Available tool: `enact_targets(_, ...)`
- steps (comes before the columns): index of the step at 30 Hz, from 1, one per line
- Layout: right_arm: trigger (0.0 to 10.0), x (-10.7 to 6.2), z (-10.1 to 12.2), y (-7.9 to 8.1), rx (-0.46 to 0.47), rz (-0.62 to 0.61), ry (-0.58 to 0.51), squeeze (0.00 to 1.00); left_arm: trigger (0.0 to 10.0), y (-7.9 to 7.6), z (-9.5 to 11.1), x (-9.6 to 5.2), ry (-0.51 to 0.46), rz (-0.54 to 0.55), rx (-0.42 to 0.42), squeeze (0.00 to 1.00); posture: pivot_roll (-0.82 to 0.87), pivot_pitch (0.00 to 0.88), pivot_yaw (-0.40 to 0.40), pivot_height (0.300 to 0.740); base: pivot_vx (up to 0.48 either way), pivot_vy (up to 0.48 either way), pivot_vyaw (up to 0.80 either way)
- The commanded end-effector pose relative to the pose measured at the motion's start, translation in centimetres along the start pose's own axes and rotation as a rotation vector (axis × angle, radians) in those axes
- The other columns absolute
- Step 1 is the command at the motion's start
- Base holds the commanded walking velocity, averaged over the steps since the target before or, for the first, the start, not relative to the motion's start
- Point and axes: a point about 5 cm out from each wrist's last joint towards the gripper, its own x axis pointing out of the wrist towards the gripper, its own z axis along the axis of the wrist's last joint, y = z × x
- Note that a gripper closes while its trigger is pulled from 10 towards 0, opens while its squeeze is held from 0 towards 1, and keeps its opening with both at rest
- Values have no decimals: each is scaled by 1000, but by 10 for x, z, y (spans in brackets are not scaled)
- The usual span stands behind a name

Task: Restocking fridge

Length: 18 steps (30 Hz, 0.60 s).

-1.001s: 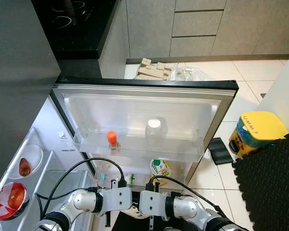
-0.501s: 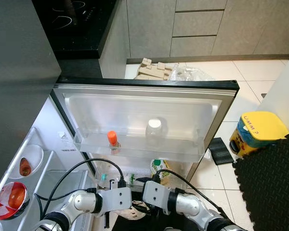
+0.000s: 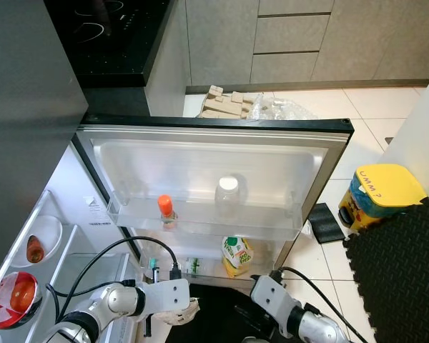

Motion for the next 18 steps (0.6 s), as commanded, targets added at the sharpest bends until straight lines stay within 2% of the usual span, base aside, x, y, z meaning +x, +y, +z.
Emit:
enact_targets(1,10000,-6,-16,5,82,-57,95,0,0,5,-3,-2,32,32,25,0,-149,117,61,740,0,0,0)
enact_targets(2,10000,-7,-22,8,139,-96,141,0,5804,8,1,1,34,62,28,0,-155,118,65,740,0,0,0)
enact_targets(3,10000,-7,-26,10,183,-132,179,0,10000,10,5,4,8,84,-5,0,-157,118,71,740,0,0,0)
enact_targets(5,10000,-6,-28,11,205,-151,196,0,10000,11,8,6,-11,95,-31,0,-157,118,71,740,0,0,0)
enact_targets(6,10000,-5,-30,12,255,-195,227,0,10000,12,10,8,-13,109,-39,0,-158,121,82,740,0,0,0)
enact_targets(7,10000,-5,-30,12,255,-195,227,0,10000,12,10,8,-13,109,-39,0,-158,121,82,740,0,0,0)
enact_targets(9,10000,-3,-32,14,342,-264,259,0,10000,14,14,11,-9,127,-24,0,-161,122,89,740,0,0,0)
enact_targets(10,10000,-3,-32,14,342,-264,259,0,10000,14,14,11,-9,127,-24,0,-161,122,89,740,0,0,0)
enact_targets(11,10000,-2,-32,14,389,-301,261,0,10000,15,15,13,-1,138,-9,0,-161,123,91,740,0,0,0)
enact_targets(18,10000,-1,-31,12,439,-382,270,0,10000,16,21,19,-4,179,-10,0,-160,126,89,740,0,0,0)
